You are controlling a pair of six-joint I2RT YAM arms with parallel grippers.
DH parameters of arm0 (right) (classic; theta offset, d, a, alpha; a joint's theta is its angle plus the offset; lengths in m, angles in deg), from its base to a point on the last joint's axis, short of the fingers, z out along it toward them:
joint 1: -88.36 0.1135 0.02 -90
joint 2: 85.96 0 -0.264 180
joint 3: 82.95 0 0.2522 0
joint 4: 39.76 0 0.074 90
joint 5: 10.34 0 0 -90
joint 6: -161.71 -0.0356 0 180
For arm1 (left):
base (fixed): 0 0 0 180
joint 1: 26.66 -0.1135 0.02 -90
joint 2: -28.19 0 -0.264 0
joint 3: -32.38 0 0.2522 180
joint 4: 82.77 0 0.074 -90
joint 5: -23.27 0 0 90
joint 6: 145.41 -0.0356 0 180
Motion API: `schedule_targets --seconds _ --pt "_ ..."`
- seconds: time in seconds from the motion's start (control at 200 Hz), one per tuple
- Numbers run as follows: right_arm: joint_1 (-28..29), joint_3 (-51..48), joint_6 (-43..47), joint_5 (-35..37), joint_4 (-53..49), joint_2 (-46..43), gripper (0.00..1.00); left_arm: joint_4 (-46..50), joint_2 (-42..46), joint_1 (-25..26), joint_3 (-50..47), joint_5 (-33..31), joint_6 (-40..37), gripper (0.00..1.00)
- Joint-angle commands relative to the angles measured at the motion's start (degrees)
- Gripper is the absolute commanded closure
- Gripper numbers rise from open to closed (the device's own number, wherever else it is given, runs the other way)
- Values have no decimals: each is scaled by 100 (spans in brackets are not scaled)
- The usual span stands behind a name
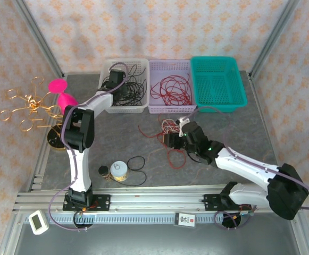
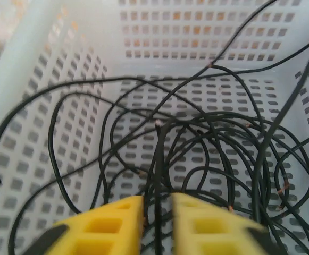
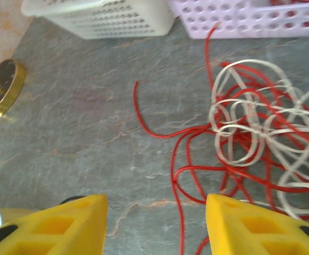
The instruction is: Untangle the cables
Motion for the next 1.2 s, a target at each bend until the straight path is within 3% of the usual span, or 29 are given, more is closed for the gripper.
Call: schedule_targets --seconds 0.0,0.145,0.315,0.486,0.846,1.011,1.196 --pt "327 208 119 -287 335 394 48 -118 667 -33 -189 86 33 56" --pt "772 491 284 -465 263 1107 48 -139 1654 -27 -817 174 -47 40" --pt "1420 712 674 -669 -32 1848 47 44 2807 -18 -1976 955 -34 43" --pt "1751 755 416 -1124 325 2492 50 -238 4073 -24 -3498 1380 175 44" --pt "2015 750 180 -1456 632 2869 50 -76 4867 -18 -4172 1516 304 43" --pt "2083 728 112 -1379 517 2869 60 -10 4931 -18 -4163 1440 243 44" --pt "2086 798 39 -711 154 2624 84 51 5079 -20 -4172 1517 237 44"
